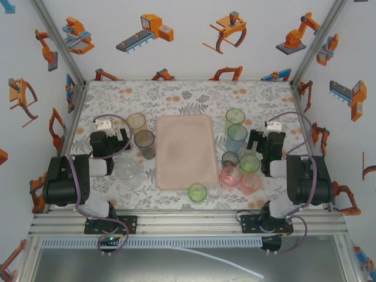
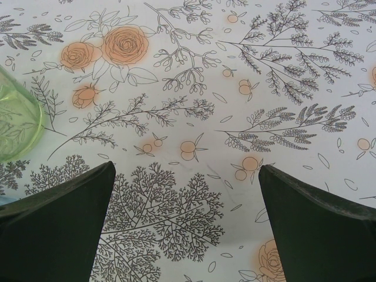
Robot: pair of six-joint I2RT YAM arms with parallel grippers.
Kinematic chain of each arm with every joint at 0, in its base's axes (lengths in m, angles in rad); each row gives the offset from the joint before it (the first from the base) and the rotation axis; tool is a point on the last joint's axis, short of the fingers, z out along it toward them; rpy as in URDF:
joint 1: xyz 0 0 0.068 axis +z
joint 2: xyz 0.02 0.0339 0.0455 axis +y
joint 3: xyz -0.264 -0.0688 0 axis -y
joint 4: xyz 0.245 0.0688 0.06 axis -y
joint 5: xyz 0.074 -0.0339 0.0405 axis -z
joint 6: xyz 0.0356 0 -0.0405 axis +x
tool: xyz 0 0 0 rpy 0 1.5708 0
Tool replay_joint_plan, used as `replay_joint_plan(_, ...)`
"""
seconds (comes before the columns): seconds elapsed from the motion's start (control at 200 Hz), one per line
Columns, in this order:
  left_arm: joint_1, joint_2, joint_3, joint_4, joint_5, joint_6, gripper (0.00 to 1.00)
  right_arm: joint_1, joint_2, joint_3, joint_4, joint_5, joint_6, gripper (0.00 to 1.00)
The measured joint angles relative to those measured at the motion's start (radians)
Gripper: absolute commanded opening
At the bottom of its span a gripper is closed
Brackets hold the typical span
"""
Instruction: Place the glasses into the tray
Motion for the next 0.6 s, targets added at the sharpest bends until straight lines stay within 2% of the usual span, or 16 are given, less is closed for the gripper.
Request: replay_joint_plan(0.596, 0.000, 0.000, 0.000, 0.000, 0.000, 0.000, 0.97, 0.000, 0.000, 0.000, 0.000, 0.064, 0.009, 0.99)
